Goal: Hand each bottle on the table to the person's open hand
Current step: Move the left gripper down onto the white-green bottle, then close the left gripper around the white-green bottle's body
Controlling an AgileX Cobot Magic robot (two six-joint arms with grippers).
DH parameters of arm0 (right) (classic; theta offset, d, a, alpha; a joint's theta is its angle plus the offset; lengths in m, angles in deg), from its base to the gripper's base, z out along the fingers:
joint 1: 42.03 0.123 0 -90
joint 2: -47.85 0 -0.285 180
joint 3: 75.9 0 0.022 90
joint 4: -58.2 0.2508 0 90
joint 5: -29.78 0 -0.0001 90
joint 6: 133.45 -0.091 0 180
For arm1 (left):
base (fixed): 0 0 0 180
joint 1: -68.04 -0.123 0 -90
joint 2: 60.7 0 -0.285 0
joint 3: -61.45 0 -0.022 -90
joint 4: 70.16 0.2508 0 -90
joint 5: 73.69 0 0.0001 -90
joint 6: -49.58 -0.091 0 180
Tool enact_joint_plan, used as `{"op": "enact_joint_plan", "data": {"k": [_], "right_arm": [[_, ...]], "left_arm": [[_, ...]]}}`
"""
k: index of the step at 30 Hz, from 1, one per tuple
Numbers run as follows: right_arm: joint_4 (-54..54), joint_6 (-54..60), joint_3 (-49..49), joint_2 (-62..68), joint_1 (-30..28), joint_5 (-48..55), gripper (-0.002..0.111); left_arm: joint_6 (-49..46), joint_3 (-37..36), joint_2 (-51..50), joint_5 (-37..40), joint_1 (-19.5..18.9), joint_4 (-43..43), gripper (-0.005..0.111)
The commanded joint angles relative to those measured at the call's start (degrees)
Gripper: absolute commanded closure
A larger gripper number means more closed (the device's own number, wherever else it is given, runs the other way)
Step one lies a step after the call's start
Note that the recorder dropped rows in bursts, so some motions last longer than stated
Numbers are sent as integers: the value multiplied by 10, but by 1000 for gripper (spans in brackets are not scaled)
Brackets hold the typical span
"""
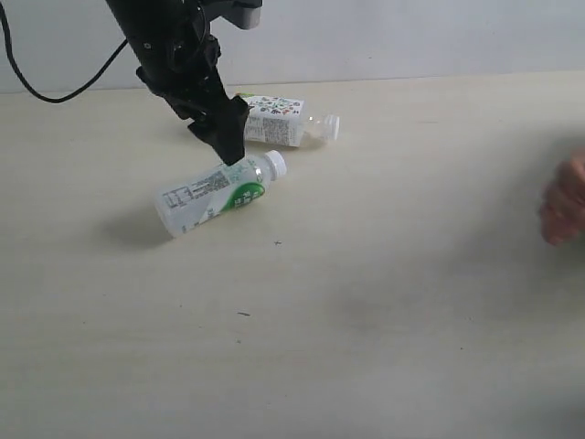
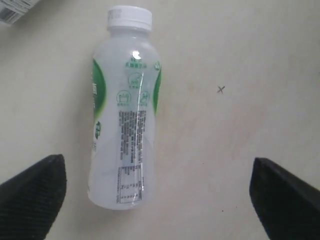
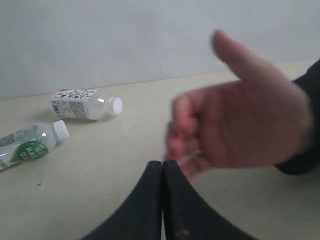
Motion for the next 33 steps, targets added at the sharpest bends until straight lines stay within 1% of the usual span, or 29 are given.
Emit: {"op": "enact_joint_plan", "data": {"k": [1,8,21,33], "right_arm": [[0,0,-3,-3,-2,-6,108],[0,0,-3,-3,-2,-6,108],[0,0,-3,-3,-2,-6,108],[0,0,-3,-3,-2,-6,108]], "left_arm": [[-18,-11,5,-10,-1,2,13],[-21,-11,-10,-36,-1,2,13],[-47,-11,-75,-67,-1,3,13],[-48,-11,-112,-78,-1,42,13]]}}
